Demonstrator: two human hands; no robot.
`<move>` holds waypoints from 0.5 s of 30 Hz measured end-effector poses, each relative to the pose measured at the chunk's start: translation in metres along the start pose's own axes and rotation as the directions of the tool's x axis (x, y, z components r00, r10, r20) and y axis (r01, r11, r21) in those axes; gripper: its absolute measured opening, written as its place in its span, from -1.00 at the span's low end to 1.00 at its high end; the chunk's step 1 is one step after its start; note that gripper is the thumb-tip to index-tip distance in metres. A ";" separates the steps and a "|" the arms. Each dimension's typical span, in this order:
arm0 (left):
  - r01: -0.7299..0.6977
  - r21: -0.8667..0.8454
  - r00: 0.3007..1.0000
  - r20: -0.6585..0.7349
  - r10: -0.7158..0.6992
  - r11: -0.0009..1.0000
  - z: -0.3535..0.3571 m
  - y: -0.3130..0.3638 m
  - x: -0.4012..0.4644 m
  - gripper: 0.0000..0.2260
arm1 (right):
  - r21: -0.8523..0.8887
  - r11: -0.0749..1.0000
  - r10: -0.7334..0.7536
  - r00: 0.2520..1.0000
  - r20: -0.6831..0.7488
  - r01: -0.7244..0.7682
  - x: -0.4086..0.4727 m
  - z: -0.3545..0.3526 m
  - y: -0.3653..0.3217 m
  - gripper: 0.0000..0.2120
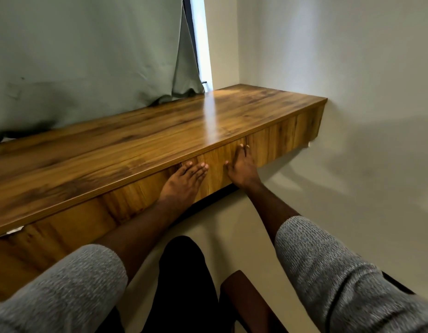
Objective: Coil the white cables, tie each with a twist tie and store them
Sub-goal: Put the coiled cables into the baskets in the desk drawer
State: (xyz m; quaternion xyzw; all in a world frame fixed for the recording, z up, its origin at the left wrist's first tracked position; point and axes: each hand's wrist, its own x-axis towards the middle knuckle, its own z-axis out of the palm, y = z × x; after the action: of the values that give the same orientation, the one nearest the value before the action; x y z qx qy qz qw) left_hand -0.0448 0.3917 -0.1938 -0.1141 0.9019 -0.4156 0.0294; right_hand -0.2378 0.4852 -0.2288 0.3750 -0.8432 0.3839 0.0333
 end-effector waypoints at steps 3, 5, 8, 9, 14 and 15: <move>-0.002 -0.001 1.000 -0.021 0.002 1.000 0.001 0.002 -0.001 -0.43 | 0.025 1.000 -0.003 1.000 -0.010 0.003 -0.001 0.001 0.003 -0.27; -0.004 -0.004 1.000 -0.025 0.004 1.000 0.000 0.001 0.000 -0.43 | 0.037 0.999 -0.002 1.000 -0.008 0.003 0.001 0.000 0.005 -0.28; -0.005 -0.007 1.000 -0.010 0.005 1.000 -0.002 0.001 0.002 -0.42 | 0.034 0.999 -0.010 1.000 -0.002 0.010 0.004 -0.002 0.007 -0.29; -0.005 -0.003 1.000 0.000 0.005 1.000 -0.003 0.001 0.002 -0.42 | 0.037 0.999 -0.007 1.000 0.006 0.007 0.004 -0.003 0.007 -0.30; -0.012 -0.008 1.000 0.024 0.012 1.000 -0.007 -0.002 0.006 -0.40 | 0.072 0.997 0.026 0.998 0.055 -0.030 0.011 -0.008 0.005 -0.26; -0.006 -0.019 1.000 0.024 0.006 1.000 -0.009 -0.002 0.006 -0.41 | 0.072 0.996 0.039 0.997 0.069 -0.044 0.011 -0.009 0.005 -0.25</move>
State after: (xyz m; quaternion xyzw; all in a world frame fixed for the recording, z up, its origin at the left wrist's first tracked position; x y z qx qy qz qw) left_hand -0.0512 0.3955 -0.1863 -0.1168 0.9057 -0.4055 0.0405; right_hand -0.2507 0.4870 -0.2213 0.3712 -0.8366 0.4025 -0.0169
